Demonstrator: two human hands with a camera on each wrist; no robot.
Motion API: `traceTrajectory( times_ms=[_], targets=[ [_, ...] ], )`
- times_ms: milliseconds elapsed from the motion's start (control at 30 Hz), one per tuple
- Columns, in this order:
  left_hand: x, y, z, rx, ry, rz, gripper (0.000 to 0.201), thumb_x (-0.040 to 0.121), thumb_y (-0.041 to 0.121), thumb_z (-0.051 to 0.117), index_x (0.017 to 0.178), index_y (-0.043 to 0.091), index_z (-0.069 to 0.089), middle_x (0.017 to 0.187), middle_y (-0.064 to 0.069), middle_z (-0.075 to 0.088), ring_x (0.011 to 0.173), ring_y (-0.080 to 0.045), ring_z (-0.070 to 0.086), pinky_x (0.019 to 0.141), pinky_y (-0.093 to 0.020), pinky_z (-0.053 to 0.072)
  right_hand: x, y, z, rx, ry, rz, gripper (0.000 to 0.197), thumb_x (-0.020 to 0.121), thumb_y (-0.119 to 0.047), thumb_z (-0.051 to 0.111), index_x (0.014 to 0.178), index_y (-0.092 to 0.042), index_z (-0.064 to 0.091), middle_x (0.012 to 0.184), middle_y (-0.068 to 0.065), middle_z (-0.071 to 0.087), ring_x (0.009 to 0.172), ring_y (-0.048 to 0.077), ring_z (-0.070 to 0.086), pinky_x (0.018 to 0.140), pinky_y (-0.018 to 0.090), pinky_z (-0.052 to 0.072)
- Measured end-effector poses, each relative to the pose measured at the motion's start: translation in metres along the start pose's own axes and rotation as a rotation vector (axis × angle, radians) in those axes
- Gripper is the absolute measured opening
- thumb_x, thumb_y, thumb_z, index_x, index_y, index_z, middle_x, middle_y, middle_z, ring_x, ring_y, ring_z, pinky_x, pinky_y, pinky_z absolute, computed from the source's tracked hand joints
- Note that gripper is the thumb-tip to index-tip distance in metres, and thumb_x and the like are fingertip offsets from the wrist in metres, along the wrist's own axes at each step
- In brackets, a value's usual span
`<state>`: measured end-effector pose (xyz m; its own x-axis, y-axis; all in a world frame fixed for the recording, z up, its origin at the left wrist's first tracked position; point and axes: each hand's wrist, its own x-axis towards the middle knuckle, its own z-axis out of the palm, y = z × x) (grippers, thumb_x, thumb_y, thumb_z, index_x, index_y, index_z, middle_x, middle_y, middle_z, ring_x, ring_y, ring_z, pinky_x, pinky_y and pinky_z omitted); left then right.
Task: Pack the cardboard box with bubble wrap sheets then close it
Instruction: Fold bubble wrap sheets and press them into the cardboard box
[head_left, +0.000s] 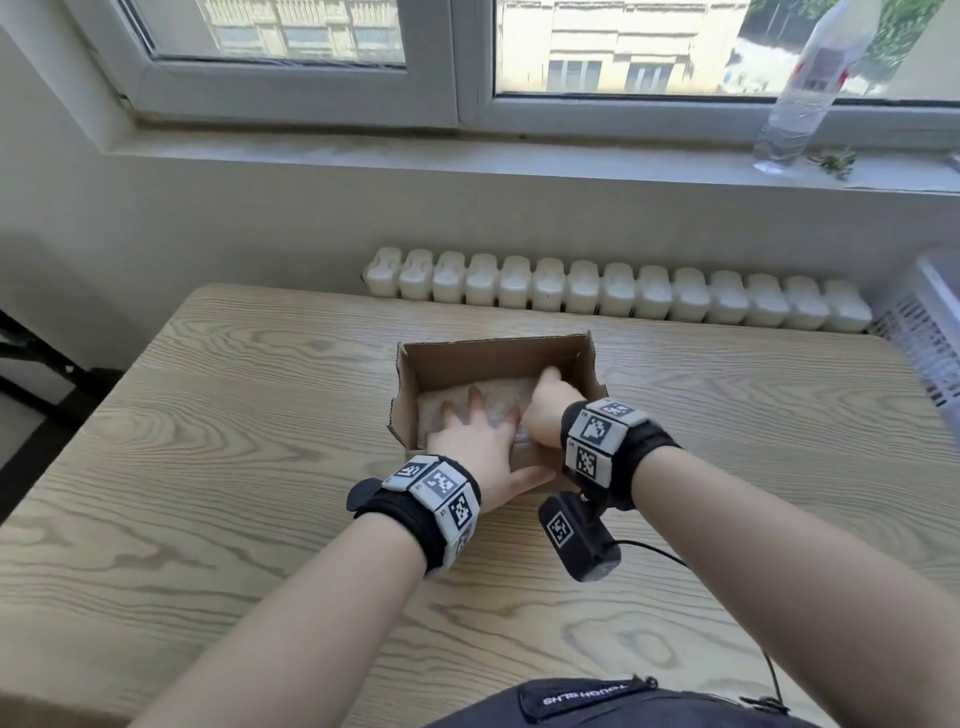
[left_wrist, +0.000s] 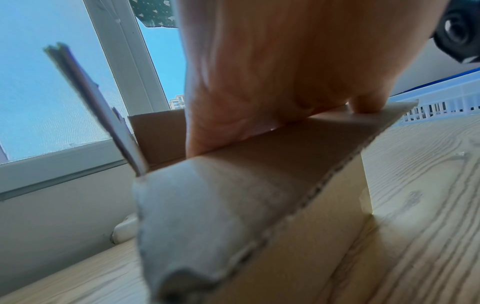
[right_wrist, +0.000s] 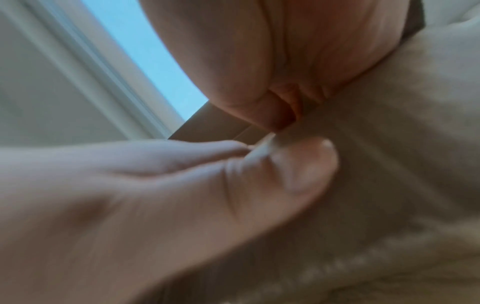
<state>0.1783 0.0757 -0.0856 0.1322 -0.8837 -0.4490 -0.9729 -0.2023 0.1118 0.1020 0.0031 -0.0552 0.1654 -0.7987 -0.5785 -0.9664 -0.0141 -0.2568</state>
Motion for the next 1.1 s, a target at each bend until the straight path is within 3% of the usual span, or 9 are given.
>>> traceTrajectory(
  times_ms=[167, 233, 467, 700, 767, 900, 967, 1033, 1100],
  targets=[
    [0.001, 0.001, -0.002, 0.006, -0.016, -0.007, 0.092, 0.075, 0.081, 0.036, 0.149, 0.037, 0.003, 0.159, -0.014, -0.011, 0.143, -0.047, 0.001, 0.108, -0.059, 0.028, 0.014, 0.004, 0.003, -0.066, -0.14, -0.015, 0.037, 0.099, -0.016, 0.042, 0.132, -0.001, 0.048, 0.136, 0.014, 0.051, 0.126, 0.031, 0.05, 0.103, 0.037, 0.041],
    [0.001, 0.0, -0.003, 0.003, -0.022, -0.009, 0.091, 0.075, 0.079, 0.036, 0.149, 0.036, 0.005, 0.159, -0.014, -0.011, 0.143, -0.047, 0.0, 0.108, -0.061, 0.029, 0.016, 0.008, 0.001, -0.112, -0.083, -0.052, 0.036, 0.098, -0.017, 0.044, 0.129, -0.002, 0.052, 0.134, 0.013, 0.054, 0.123, 0.029, 0.053, 0.1, 0.035, 0.043],
    [0.0, 0.0, 0.0, 0.011, -0.001, 0.0, 0.088, 0.077, 0.077, 0.036, 0.148, 0.035, 0.008, 0.159, -0.015, -0.009, 0.142, -0.048, 0.001, 0.107, -0.06, 0.031, -0.002, 0.009, -0.022, 0.084, -0.03, -0.142, 0.036, 0.094, -0.011, 0.043, 0.124, 0.005, 0.054, 0.13, 0.022, 0.054, 0.122, 0.035, 0.051, 0.077, 0.024, 0.032],
    [0.0, 0.0, -0.002, 0.031, -0.009, 0.005, 0.088, 0.077, 0.077, 0.037, 0.149, 0.034, 0.01, 0.159, -0.014, -0.008, 0.142, -0.048, 0.002, 0.108, -0.058, 0.031, 0.013, 0.014, -0.028, 0.195, -0.125, -0.143, 0.04, 0.097, -0.016, 0.041, 0.132, 0.003, 0.049, 0.117, 0.012, 0.06, 0.128, 0.031, 0.048, 0.058, 0.021, 0.034],
    [0.001, 0.0, -0.002, 0.029, -0.014, 0.003, 0.088, 0.077, 0.077, 0.037, 0.149, 0.034, 0.01, 0.159, -0.014, -0.008, 0.142, -0.048, 0.002, 0.108, -0.057, 0.031, 0.013, 0.014, -0.032, 0.253, -0.155, -0.139, 0.039, 0.097, -0.015, 0.042, 0.131, 0.002, 0.05, 0.121, 0.012, 0.06, 0.129, 0.032, 0.047, 0.06, 0.016, 0.034],
    [0.001, 0.0, -0.001, 0.041, -0.004, -0.011, 0.088, 0.077, 0.078, 0.038, 0.149, 0.034, 0.01, 0.159, -0.014, -0.009, 0.143, -0.048, 0.002, 0.107, -0.058, 0.03, -0.007, 0.006, -0.039, 0.157, -0.155, -0.137, 0.018, 0.097, -0.01, 0.043, 0.107, -0.013, 0.058, 0.076, 0.0, 0.05, 0.122, 0.029, 0.053, 0.07, 0.027, 0.042],
    [0.002, 0.0, -0.001, 0.036, -0.006, -0.01, 0.088, 0.077, 0.077, 0.038, 0.148, 0.034, 0.011, 0.159, -0.013, -0.009, 0.143, -0.048, 0.002, 0.107, -0.061, 0.03, -0.016, 0.005, -0.034, 0.104, -0.115, -0.205, 0.03, 0.097, -0.01, 0.043, 0.122, 0.0, 0.055, 0.073, 0.001, 0.047, 0.101, 0.028, 0.059, 0.073, 0.028, 0.044],
    [0.001, 0.0, 0.001, 0.037, -0.006, -0.009, 0.087, 0.076, 0.077, 0.039, 0.148, 0.034, 0.012, 0.16, -0.013, -0.01, 0.143, -0.048, 0.002, 0.107, -0.062, 0.029, -0.015, 0.005, -0.031, 0.153, -0.136, -0.172, 0.03, 0.098, -0.019, 0.042, 0.116, 0.002, 0.054, 0.068, 0.001, 0.041, 0.071, 0.02, 0.051, 0.064, 0.028, 0.04],
    [0.0, 0.0, 0.002, 0.037, 0.01, -0.004, 0.087, 0.076, 0.077, 0.039, 0.147, 0.034, 0.014, 0.16, -0.013, -0.009, 0.143, -0.047, 0.002, 0.108, -0.061, 0.028, -0.015, 0.005, -0.029, 0.235, -0.151, -0.108, 0.029, 0.099, -0.024, 0.038, 0.114, -0.003, 0.052, 0.088, 0.01, 0.055, 0.08, 0.021, 0.056, 0.079, 0.031, 0.043]
  ],
)
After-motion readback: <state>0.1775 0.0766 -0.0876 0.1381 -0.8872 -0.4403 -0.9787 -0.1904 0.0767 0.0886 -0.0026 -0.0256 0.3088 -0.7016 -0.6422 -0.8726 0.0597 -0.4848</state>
